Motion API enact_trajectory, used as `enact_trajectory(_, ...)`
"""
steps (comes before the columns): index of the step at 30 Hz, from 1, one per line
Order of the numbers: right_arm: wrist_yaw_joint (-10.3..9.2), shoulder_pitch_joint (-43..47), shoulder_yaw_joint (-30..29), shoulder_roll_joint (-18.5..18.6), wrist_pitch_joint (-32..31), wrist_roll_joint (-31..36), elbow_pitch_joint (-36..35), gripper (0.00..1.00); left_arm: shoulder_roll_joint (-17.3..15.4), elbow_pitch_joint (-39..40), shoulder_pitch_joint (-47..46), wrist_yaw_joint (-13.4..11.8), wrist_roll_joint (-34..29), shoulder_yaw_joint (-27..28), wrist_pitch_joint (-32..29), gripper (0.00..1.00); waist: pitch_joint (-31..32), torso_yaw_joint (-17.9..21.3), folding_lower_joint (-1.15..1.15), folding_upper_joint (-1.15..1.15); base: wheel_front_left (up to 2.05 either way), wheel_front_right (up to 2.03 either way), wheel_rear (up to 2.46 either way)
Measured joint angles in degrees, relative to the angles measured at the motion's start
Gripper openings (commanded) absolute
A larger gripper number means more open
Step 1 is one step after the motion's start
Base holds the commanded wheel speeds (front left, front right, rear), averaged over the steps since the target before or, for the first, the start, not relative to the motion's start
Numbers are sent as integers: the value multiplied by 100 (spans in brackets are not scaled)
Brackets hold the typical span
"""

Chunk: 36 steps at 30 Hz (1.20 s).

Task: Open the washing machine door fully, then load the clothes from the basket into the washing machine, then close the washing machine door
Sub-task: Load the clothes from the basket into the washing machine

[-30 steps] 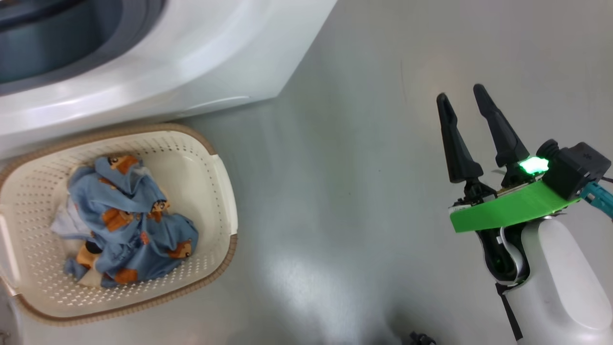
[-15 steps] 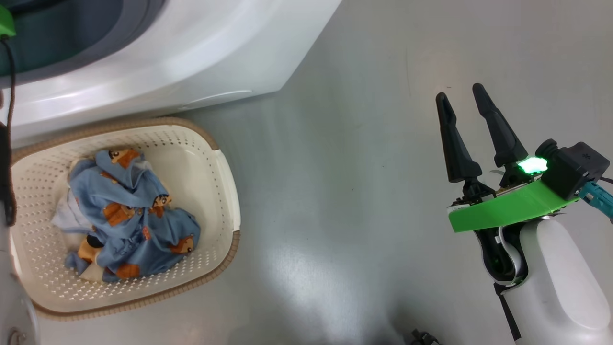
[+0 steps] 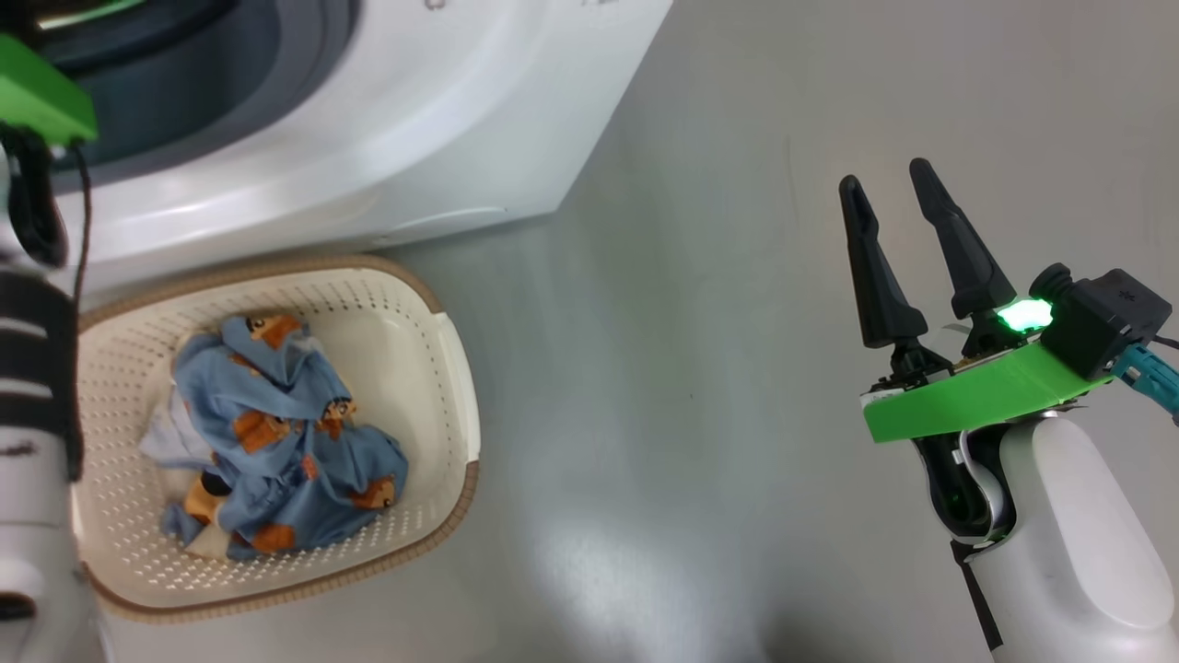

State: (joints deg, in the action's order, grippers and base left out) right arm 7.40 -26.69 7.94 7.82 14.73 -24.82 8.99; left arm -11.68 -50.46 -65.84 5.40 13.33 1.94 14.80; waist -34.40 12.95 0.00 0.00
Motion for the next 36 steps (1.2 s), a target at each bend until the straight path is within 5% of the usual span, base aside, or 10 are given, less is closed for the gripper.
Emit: enact_trajectory(36,0,643,-30,283,0,-3,308,100,535,2293,3534,193,213,146,-1,100,1835,-666,0,0,0,0,0)
